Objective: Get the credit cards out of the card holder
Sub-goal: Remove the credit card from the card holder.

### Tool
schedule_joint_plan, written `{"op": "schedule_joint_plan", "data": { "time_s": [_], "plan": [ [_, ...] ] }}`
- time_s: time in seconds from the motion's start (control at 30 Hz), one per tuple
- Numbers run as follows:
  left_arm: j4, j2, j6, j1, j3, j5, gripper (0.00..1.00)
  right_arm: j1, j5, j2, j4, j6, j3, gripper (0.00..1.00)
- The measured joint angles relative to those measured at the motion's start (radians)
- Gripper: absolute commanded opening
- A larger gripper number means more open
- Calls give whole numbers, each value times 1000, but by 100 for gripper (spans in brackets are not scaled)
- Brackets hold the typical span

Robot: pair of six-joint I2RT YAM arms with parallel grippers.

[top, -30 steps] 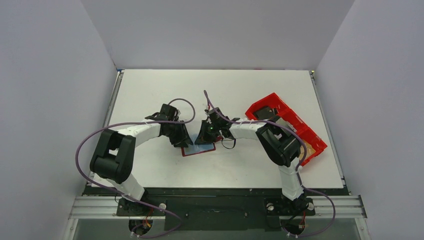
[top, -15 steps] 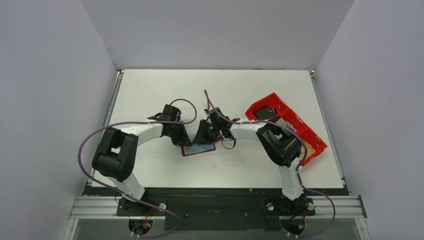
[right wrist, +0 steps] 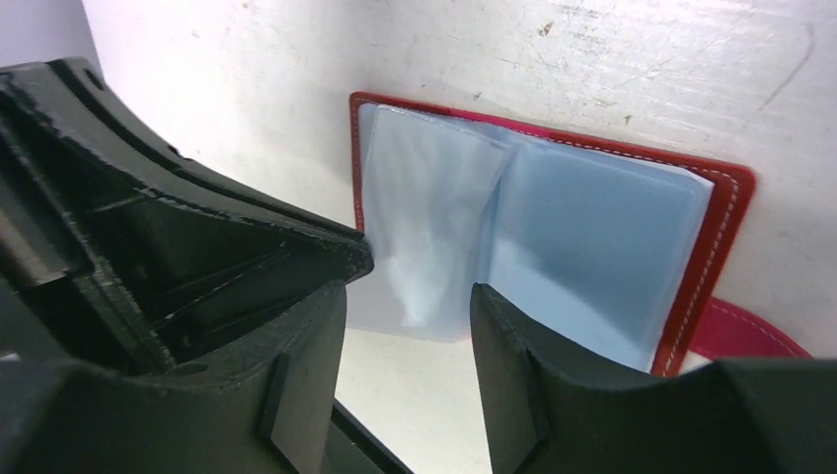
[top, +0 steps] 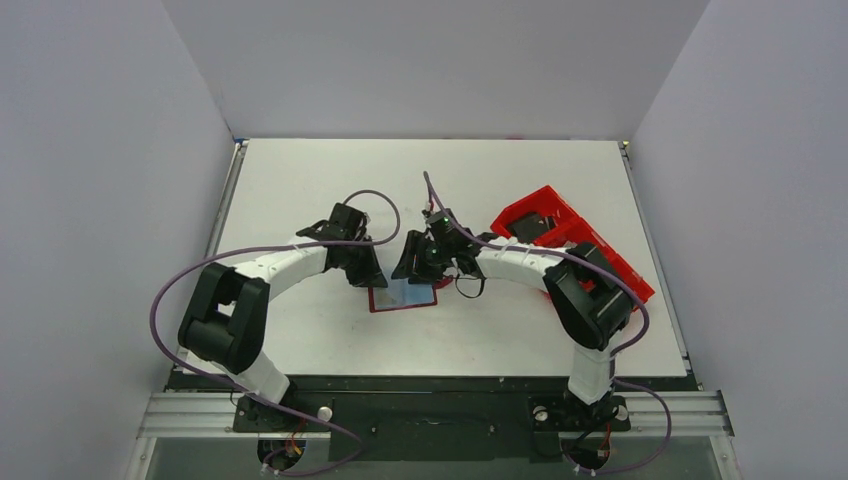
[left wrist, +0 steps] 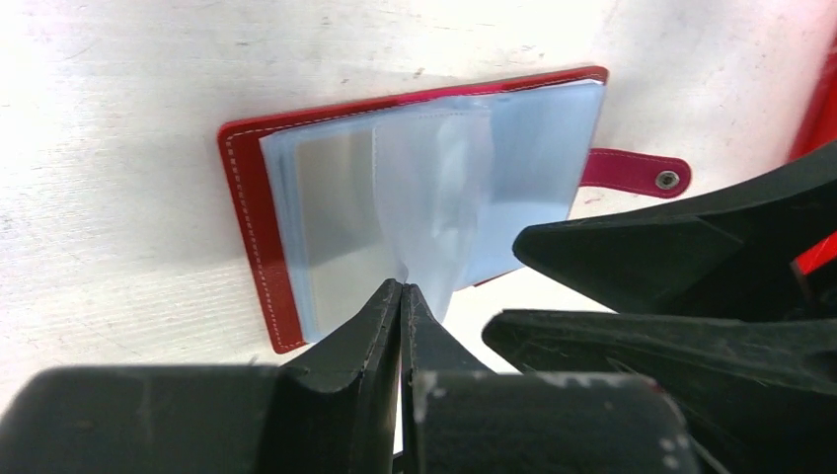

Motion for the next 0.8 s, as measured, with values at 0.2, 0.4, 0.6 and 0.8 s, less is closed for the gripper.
{"op": "schedule_joint_plan", "data": {
  "time_s": [0.2, 0.4, 0.6, 0.8],
  "plan": [
    [-17, -5, 9, -42, 45, -8, 0, -13, 33, -86, -21, 0, -16, 47],
    [-21, 3, 6, -89, 94, -9, 5, -26, 134, -158, -79, -2, -48, 47],
    [-16, 61, -2, -132, 151, -1, 21, -59, 264, -262, -141, 0, -117, 47],
    [-10, 122, -13, -152, 175, 19, 34, -76, 348, -335, -181, 0, -159, 47]
  ]
}}
